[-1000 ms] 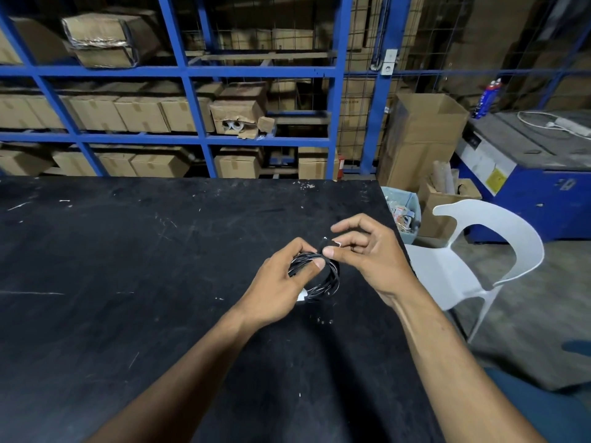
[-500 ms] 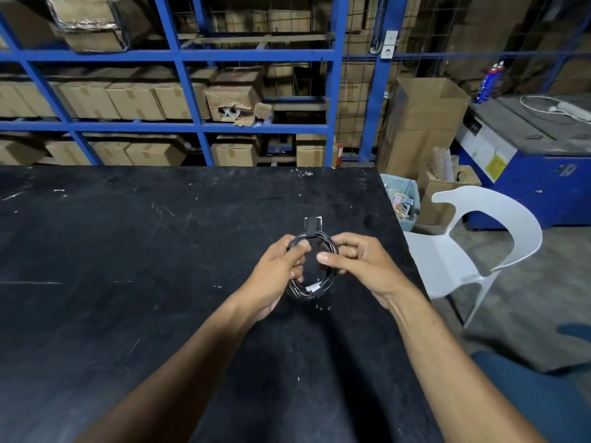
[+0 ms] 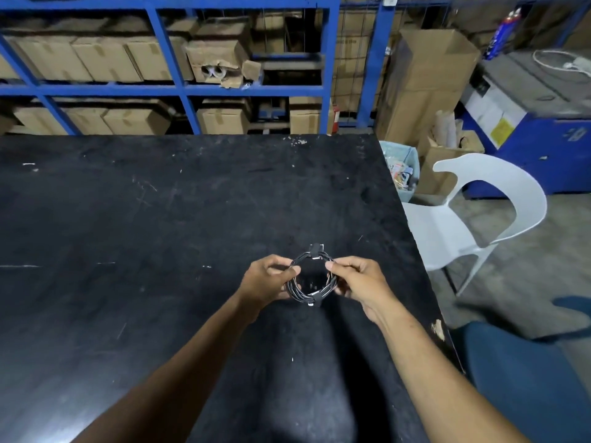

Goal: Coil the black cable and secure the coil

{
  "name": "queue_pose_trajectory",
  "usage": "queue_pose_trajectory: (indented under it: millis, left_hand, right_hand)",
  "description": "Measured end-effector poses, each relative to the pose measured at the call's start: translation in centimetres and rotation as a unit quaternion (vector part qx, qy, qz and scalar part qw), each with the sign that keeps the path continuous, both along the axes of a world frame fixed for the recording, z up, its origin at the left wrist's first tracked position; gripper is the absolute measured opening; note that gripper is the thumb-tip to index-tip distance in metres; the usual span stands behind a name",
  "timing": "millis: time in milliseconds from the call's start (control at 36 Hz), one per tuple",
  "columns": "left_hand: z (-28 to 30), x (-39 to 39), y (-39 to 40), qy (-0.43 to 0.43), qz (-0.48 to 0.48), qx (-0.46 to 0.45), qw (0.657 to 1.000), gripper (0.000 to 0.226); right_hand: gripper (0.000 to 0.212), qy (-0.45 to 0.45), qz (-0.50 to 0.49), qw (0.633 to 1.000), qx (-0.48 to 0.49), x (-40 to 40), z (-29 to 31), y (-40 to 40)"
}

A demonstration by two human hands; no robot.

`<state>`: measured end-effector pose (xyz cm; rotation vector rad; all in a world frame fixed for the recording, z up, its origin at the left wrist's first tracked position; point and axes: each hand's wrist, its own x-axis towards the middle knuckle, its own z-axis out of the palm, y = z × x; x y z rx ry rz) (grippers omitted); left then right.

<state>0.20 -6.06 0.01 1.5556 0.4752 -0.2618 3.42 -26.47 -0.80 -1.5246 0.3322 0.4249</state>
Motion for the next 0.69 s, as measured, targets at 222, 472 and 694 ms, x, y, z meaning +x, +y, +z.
queue_pose_trajectory:
  millis: [222,472,694]
  left_hand:
    - [-8.2,1.3,-1.1,0.087,0.062,0.054,0.993,0.017]
    - [-14.6,2.8,-1.3,0.152,-0.027,0.137,0.978,0.042]
    - [-17.0,3.8,-1.2,0.117,-0.06,0.268,0.954,0.043]
  right_hand:
    - [0.009,0.078,-0.044,0.994,-0.061,1.3,-8.3,0.8]
    - [0.014,0.109,-0.08,0.976,-0.169,2.9,-16.1,1.5]
    - [0.011,0.038,-0.006,0.961,-0.273,3.8,-18.7,1.4]
